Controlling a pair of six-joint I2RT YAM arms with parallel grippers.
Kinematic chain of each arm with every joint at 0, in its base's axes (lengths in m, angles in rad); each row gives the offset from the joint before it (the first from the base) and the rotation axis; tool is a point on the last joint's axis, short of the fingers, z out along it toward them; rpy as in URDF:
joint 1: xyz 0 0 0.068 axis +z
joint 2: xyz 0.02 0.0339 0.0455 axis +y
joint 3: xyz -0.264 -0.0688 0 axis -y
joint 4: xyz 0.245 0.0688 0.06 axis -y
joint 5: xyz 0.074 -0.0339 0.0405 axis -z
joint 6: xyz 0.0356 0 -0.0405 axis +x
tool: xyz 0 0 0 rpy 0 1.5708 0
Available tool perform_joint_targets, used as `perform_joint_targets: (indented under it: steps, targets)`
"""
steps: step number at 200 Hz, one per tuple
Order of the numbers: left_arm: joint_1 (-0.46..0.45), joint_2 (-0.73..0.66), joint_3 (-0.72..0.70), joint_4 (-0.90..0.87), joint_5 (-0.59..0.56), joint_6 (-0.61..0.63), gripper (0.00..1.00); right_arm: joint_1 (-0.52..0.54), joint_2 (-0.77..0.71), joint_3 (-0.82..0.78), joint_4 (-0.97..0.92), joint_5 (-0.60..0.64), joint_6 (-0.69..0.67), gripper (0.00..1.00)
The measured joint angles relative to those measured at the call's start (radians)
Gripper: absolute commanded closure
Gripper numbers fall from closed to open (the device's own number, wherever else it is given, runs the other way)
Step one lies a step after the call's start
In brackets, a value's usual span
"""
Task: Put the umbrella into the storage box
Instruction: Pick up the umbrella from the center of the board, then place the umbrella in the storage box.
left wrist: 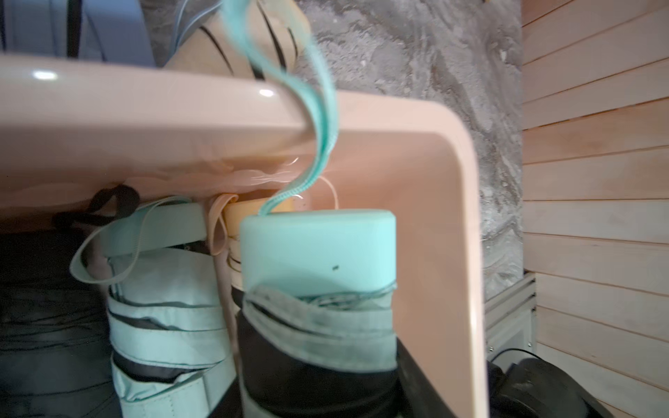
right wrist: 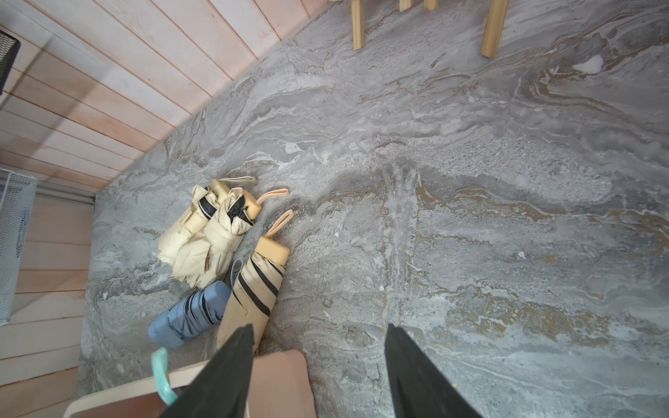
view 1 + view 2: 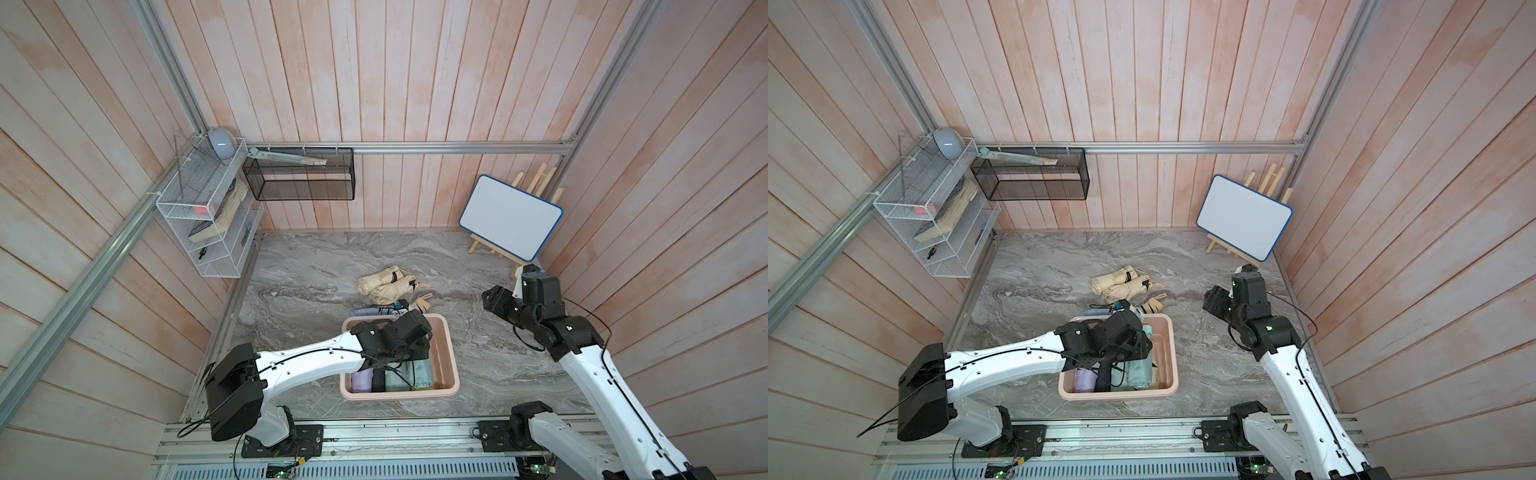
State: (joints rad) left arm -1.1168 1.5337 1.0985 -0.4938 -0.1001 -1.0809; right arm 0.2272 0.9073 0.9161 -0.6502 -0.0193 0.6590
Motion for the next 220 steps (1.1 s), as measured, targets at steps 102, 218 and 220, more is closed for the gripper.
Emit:
perform_joint_targets:
  steps: [102,218,220]
  targets:
    - [-0.015,0.174,-0.002,0.183,-0.067,0.030,0.50,0.000,-0.052,-0.004,-0.062,-0.001,0.031,0.39]
    - [0.067,-0.061,-0.002,0.134,0.052,0.120,0.22,0.000,-0.005,0.037,-0.064,-0.023,0.048,0.39]
    - [0.069,-0.076,-0.002,0.130,0.053,0.120,0.22,0.000,-0.002,0.038,-0.063,-0.024,0.048,0.39]
